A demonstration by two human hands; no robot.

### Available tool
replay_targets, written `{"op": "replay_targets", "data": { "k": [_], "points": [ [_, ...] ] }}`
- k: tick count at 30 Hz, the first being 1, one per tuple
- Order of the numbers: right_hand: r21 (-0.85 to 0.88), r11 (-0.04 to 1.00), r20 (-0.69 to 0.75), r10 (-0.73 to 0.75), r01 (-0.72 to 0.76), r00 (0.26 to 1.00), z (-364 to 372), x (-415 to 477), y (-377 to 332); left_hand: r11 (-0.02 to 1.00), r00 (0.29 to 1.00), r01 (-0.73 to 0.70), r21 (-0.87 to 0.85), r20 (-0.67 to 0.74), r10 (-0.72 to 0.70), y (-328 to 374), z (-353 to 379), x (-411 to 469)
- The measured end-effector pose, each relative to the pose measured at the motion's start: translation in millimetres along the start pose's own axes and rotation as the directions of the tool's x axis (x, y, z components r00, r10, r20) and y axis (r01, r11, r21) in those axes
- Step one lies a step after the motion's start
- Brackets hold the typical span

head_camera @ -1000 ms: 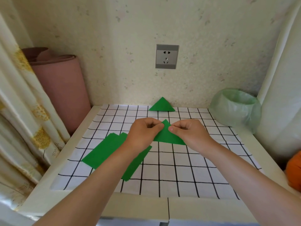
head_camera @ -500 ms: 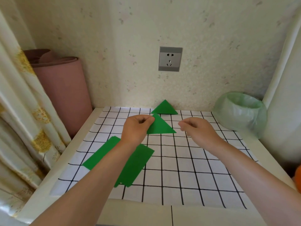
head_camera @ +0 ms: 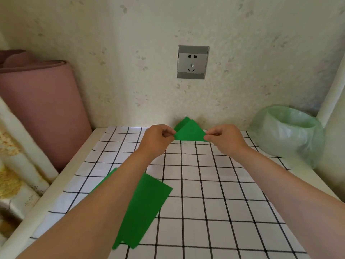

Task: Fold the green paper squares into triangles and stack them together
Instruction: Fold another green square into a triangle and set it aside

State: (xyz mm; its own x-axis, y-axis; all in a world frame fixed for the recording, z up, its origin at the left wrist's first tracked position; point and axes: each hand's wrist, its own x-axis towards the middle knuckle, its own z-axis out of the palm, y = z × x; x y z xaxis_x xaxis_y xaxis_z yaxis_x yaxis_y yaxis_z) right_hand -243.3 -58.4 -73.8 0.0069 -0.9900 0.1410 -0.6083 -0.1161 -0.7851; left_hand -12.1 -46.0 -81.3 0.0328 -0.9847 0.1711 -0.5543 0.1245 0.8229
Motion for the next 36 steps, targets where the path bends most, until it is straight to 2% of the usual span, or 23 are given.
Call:
{"op": "replay_targets", "data": {
  "k": [6, 13, 19, 28, 36],
  "points": [
    [-0.187, 0.981, -0.022, -0.051, 0.046, 0.998, 26, 29, 15, 0.982, 0.997, -0.028, 0.188, -0.071, 0.042, -19, 24, 30],
    [-0.308, 0.951, -0.051, -0.046, 0.029, 0.998, 38, 53, 18, 0.951, 0.983, -0.075, 0.3, -0.137, 0.121, -33, 34, 50],
    [-0.458, 0.887, -0.057, -0.1, 0.063, 0.993, 41, 47, 19, 0.96, 0.983, -0.007, 0.281, -0.173, 0.058, -45, 41, 56],
    [-0.482, 0.876, -0.142, -0.1, 0.019, 0.985, 50, 49, 20, 0.963, 0.978, -0.038, 0.268, -0.188, 0.091, -45, 46, 64],
    [-0.454, 0.891, -0.123, -0.089, 0.023, 0.988, 46, 35, 19, 0.969, 0.988, -0.04, 0.243, -0.136, 0.075, -41, 36, 46]
  ]
}}
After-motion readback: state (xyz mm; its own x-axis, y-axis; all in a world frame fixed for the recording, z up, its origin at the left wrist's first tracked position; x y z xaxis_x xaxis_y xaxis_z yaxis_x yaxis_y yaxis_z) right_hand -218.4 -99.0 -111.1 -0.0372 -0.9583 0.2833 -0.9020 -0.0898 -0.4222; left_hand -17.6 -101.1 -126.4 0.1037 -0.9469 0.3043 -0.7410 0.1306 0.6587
